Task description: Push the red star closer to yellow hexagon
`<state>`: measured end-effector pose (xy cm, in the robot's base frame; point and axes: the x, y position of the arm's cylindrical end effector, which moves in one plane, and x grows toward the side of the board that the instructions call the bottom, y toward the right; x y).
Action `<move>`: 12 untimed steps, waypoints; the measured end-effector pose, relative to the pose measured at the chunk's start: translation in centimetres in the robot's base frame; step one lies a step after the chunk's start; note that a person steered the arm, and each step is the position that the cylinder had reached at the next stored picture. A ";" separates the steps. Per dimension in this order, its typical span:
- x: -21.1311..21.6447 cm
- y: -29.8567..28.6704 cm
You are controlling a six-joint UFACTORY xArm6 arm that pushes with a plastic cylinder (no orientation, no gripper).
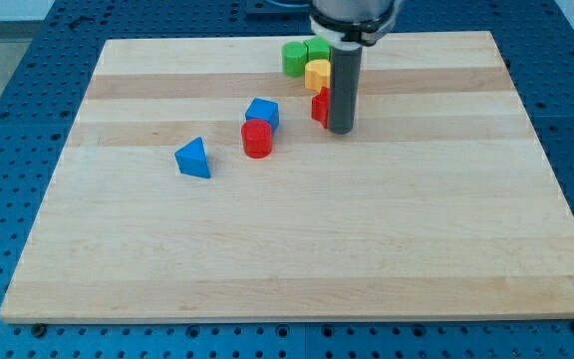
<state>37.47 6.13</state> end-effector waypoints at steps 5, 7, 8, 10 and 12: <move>4.1 -4.4; -2.2 -2.3; -3.5 1.6; -1.1 1.3; 1.5 6.2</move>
<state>38.98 12.36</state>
